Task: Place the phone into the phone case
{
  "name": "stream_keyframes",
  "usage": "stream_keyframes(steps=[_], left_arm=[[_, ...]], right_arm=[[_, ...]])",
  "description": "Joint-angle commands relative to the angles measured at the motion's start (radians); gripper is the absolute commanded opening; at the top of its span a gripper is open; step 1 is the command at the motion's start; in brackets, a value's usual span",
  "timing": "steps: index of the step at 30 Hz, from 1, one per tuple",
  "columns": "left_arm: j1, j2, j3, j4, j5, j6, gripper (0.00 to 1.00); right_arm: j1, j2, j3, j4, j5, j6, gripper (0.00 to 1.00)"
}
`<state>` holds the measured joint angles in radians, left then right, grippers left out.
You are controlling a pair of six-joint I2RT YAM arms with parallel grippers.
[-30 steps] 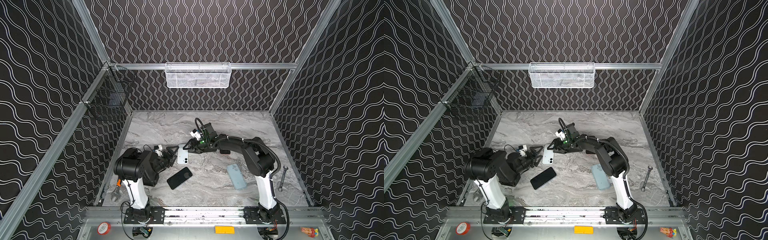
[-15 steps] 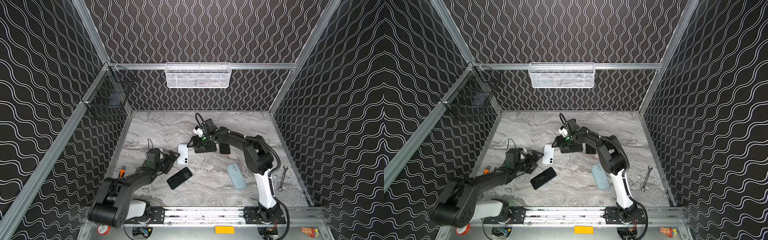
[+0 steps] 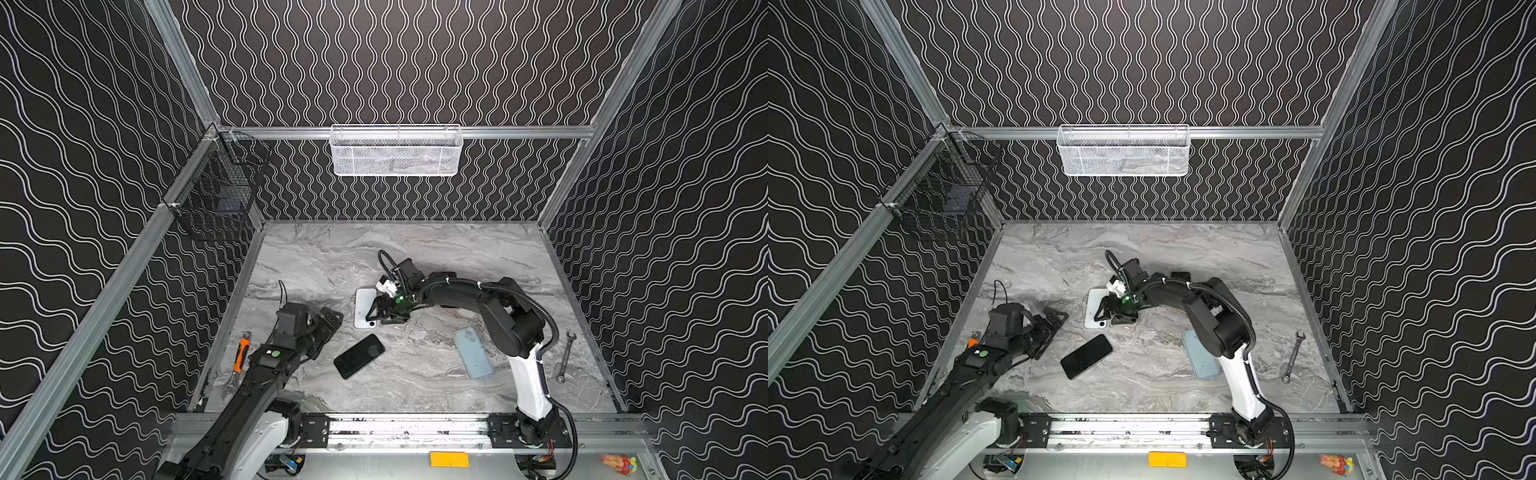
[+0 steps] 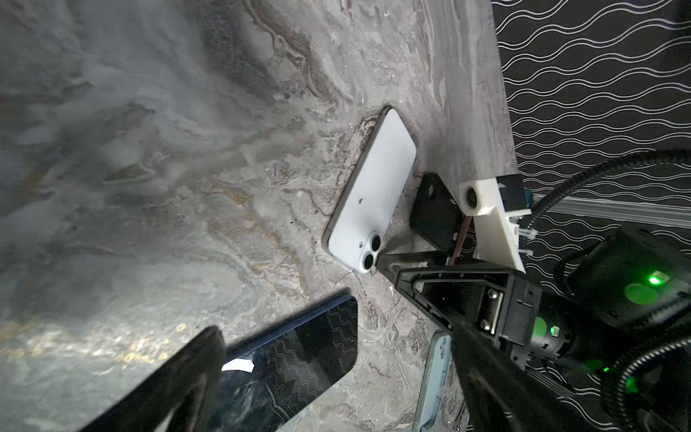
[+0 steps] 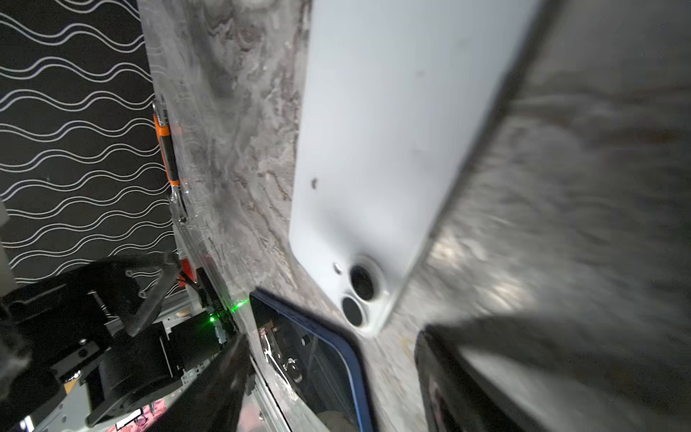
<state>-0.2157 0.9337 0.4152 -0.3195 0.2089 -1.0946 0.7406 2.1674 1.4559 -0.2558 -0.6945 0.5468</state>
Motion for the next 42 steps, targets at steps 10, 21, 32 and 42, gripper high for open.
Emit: stream_keyframes(steps=[10,21,32,42], left_arm=[[0.02,-0.14,-0.014,-0.095,-0.118,-0.007,0.98],[0.076,0.006,-0.078,0.257,-0.03,0.082,0.98],[0.085,0.33,-0.098,0.56,0.066,0.116,0.98],[0.085,0.495,-0.098,0.713,0.066,0.112,0.98]], right_arm=[[0.034,0.183,0.228,0.185,-0.073,0.206,0.73],[-0.15,0.092,0.291,-0.008,-0.031,0.052,0.76],[-0.209,0.294,0.545,-0.208,-0.036,-0.089,0.76],[-0.181,0.368,0.591,-0.169,-0.069,-0.074,0.76]])
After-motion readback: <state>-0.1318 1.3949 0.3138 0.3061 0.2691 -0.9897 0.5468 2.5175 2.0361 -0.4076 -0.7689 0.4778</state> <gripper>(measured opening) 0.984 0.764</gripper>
